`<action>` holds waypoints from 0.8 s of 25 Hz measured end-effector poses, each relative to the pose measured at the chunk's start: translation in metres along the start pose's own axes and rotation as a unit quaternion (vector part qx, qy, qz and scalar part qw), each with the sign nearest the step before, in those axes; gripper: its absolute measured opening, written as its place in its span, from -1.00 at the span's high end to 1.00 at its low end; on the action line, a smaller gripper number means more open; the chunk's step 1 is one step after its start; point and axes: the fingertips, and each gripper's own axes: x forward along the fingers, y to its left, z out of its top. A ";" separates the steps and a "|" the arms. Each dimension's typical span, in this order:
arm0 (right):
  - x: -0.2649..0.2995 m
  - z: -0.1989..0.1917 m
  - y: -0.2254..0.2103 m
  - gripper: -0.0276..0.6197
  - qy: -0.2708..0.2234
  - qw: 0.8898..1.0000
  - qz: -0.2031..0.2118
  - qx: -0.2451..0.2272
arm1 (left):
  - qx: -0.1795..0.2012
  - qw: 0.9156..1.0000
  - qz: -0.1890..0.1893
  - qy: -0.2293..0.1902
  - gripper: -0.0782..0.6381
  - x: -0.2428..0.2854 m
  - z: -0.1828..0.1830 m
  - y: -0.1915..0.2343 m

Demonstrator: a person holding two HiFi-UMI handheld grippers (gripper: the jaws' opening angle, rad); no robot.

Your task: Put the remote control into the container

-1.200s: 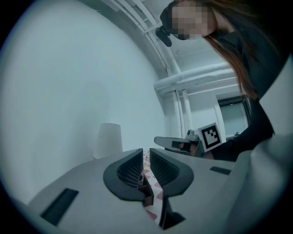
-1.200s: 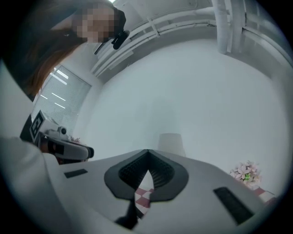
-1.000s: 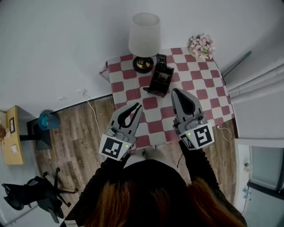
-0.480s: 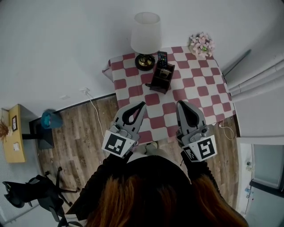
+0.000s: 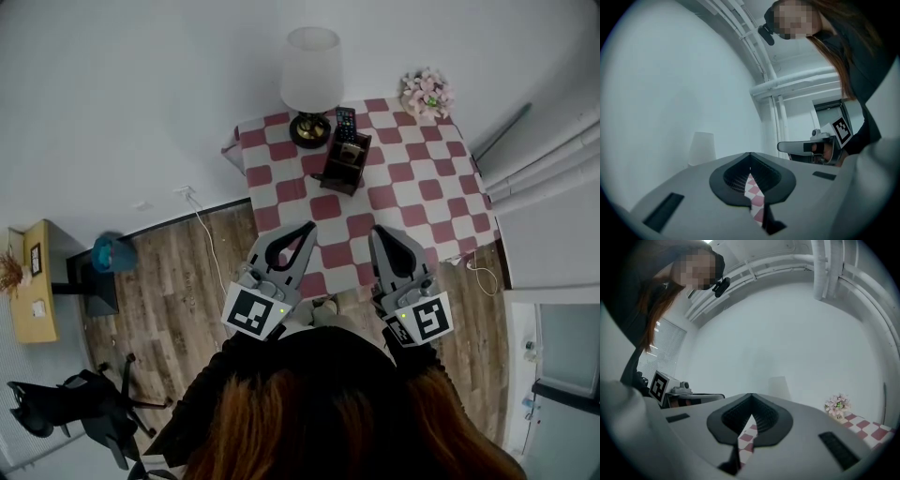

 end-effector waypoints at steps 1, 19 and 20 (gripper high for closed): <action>-0.001 0.000 0.000 0.87 0.000 1.000 0.000 -0.001 | 0.000 1.000 -0.001 0.000 0.76 0.000 0.000 -0.001; -0.003 0.005 0.009 0.87 0.000 1.000 0.004 -0.008 | 0.003 1.000 -0.004 -0.001 0.76 -0.005 0.003 -0.008; -0.003 0.005 0.009 0.87 0.001 1.000 0.005 -0.008 | 0.003 1.000 -0.004 -0.001 0.76 -0.005 0.003 -0.008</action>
